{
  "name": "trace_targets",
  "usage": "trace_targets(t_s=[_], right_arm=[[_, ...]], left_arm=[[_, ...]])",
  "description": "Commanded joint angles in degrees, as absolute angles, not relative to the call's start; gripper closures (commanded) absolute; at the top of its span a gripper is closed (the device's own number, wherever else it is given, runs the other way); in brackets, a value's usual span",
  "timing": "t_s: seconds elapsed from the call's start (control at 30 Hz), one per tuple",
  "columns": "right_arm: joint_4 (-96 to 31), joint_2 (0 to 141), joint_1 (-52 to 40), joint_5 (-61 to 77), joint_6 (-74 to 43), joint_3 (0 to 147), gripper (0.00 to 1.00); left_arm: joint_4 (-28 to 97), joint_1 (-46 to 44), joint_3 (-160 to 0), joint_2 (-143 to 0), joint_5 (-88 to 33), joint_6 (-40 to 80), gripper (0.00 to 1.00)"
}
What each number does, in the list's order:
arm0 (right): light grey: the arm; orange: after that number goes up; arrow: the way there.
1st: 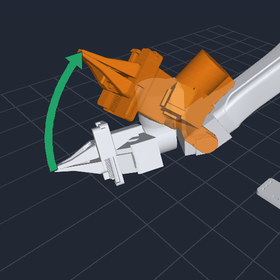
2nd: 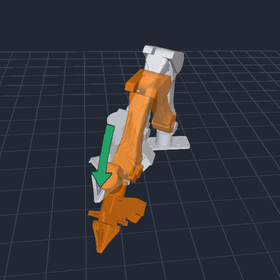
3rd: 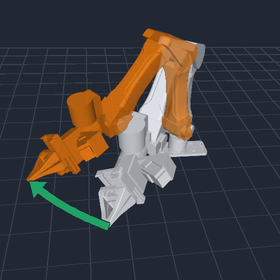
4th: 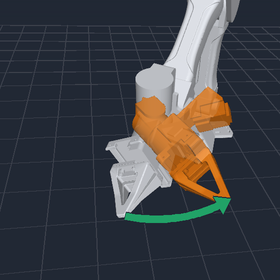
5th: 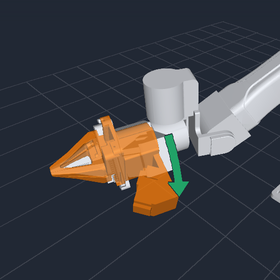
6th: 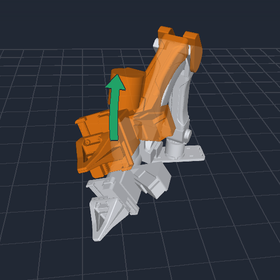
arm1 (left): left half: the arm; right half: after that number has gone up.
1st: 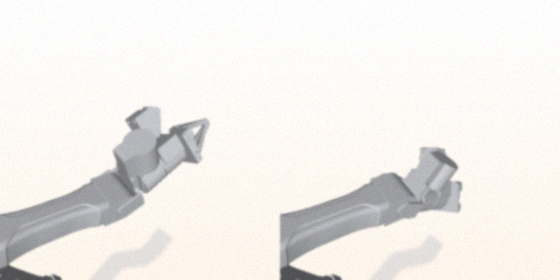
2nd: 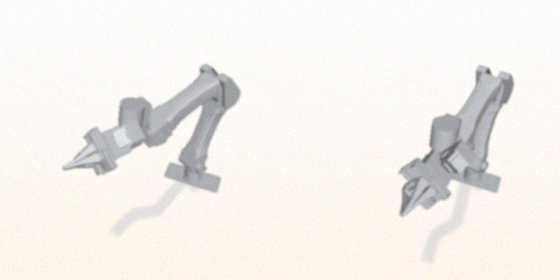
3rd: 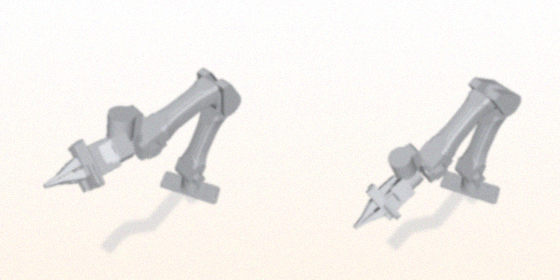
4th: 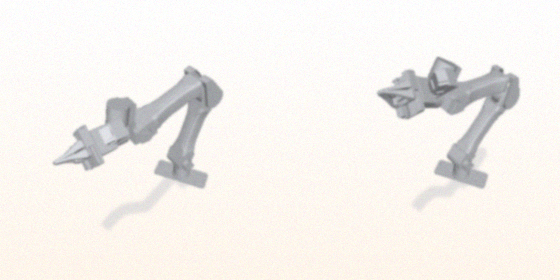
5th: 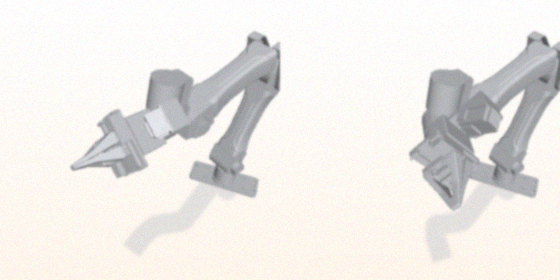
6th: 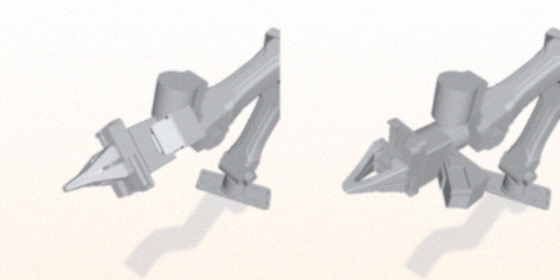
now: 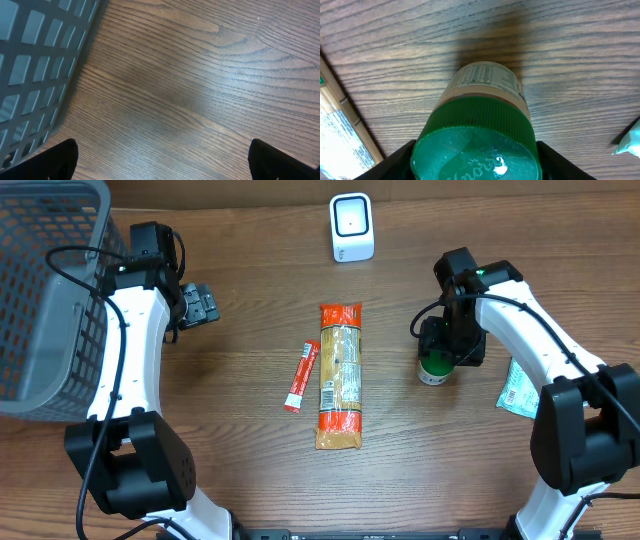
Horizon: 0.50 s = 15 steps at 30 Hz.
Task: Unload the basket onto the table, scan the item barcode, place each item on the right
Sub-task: 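Lower the right gripper around the jar cap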
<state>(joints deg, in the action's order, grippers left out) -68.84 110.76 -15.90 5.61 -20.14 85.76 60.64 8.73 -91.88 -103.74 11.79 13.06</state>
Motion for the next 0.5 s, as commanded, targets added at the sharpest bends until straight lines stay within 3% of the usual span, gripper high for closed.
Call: trace_targets(t_s=[0.0,0.23,0.37,0.47], right_arm=[[-68.36,110.26,-16.19,4.99,-13.78,85.45,0.49],[-68.16,110.26,-16.19,2.44,-9.54,85.45,0.45],[-68.16,110.26,-16.19,2.66,-13.32,85.45,0.29],[-68.69,110.26,-16.19,2.68,-19.62,85.45,0.28]], left_arm=[[60.64,8.82,-92.88,-103.28,11.53,12.43,0.00],[60.64,8.82,-92.88,-103.28,11.51,12.43,0.00],[60.64,8.82,-92.88,-103.28,11.51,12.43,0.00],[60.64,8.82,-92.88,-103.28,11.53,12.43,0.00]])
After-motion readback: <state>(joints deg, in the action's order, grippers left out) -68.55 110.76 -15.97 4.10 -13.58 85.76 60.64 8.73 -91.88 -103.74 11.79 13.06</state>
